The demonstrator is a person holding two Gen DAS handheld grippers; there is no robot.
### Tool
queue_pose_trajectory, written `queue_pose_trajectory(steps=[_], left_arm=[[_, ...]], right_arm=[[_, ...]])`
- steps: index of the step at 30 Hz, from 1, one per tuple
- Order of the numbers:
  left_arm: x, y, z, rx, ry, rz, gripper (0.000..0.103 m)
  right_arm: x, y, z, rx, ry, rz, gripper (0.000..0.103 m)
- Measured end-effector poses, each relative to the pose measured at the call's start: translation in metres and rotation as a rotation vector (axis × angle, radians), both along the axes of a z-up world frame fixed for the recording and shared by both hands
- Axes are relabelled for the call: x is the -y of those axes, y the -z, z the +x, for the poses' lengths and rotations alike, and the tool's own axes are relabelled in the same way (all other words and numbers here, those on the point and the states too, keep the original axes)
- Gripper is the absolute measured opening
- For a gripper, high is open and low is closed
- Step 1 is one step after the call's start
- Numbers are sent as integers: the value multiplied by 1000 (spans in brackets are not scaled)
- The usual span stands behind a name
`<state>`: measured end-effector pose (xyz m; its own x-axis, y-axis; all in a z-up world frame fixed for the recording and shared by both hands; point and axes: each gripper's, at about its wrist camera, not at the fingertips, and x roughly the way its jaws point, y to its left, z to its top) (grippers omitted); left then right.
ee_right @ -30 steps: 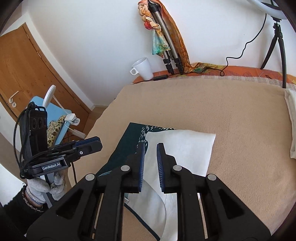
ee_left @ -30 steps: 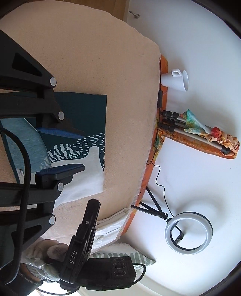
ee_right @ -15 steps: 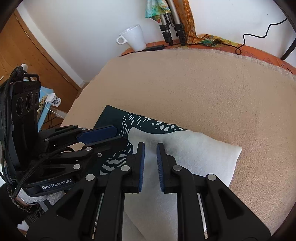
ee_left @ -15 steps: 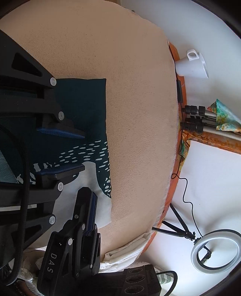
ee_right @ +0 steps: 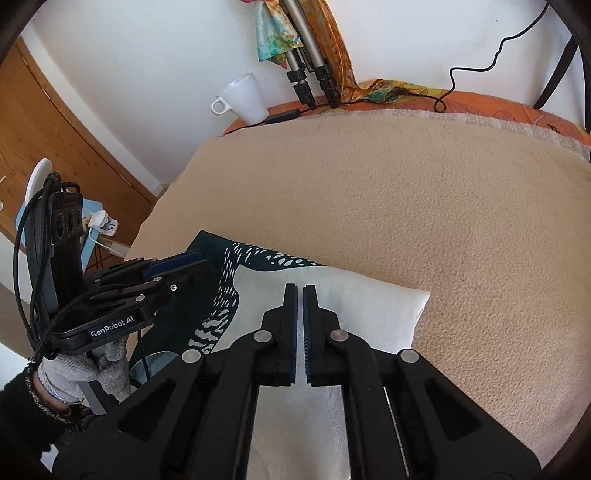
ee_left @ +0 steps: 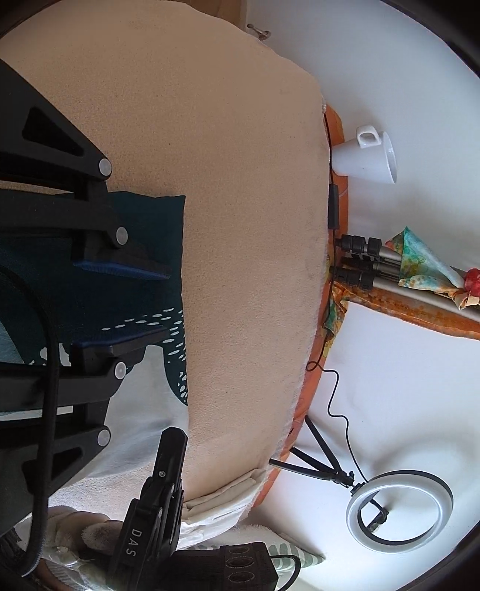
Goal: Fold small clothes
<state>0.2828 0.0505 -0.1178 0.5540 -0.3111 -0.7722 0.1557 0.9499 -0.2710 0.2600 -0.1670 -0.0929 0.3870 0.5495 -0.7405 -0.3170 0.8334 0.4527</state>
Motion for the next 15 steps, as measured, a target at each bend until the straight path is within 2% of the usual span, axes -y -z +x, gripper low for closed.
queue_pose_trajectory(steps=[3, 5, 6, 9, 15], left_arm=[[3, 11, 7, -22, -11, 42, 25], [4, 25, 11, -55, -15, 82, 26], [2, 30, 11, -64, -20, 75, 27], [-5, 30, 10, -62, -50, 80, 26], [-27, 27, 3, -56, -133, 136, 24]], right_arm=[[-1, 7, 8, -20, 24, -6, 3], [-5, 15, 12, -31, 32, -45, 3], [-5, 19, 14, -41, 42, -68, 3], [6, 30, 19, -64, 95, -109, 0], [35, 29, 18, -81, 191, -150, 0]])
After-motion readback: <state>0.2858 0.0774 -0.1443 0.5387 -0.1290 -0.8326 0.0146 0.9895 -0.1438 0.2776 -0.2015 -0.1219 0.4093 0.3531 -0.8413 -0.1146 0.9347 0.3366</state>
